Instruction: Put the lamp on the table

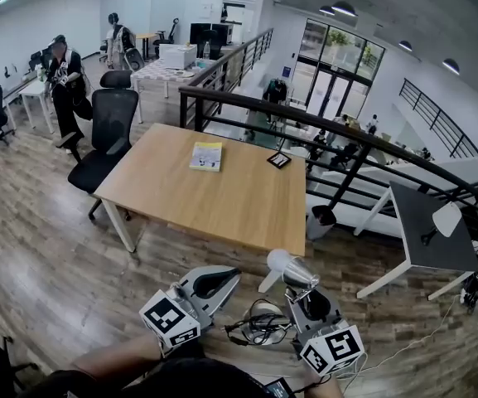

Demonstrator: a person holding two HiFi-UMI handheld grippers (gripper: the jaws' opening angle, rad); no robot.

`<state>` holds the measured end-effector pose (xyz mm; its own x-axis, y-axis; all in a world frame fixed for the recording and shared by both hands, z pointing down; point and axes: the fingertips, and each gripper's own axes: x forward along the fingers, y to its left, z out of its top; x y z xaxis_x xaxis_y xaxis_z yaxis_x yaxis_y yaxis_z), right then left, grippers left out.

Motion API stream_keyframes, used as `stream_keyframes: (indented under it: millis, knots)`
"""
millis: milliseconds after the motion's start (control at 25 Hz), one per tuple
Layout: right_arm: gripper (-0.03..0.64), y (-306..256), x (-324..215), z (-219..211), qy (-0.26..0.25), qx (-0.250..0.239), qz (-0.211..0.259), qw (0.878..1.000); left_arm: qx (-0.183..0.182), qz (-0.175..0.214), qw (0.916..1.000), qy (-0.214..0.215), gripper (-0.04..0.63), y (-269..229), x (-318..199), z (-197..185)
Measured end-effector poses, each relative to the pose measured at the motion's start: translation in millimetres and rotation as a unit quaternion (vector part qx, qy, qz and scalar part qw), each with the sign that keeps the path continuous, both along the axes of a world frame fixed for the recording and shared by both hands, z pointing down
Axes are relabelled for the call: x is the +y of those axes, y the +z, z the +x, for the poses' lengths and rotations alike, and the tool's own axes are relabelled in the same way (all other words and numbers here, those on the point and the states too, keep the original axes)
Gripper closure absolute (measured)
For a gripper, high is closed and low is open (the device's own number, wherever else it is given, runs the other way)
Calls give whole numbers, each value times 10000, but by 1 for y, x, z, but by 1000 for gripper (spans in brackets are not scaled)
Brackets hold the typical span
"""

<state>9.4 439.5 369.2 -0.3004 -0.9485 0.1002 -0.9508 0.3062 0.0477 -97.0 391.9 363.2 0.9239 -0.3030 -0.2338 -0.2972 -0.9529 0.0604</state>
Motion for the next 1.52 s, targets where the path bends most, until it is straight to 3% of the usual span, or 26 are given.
stream_keyframes:
  millis: [480,1000,1520]
  knots:
    - [489,3,-42,-5,56,-116,-36,9999,-14,-129,9999,70,586,8,-40,-2]
    - [489,7,-157,-21,196,-105,58,9997,-104,-281,9991,306,586,22,-172,-9]
    - [489,-7,-252,-37,479,-95,175,9987,-95,-57,9987,488,586,-1,-265,-35]
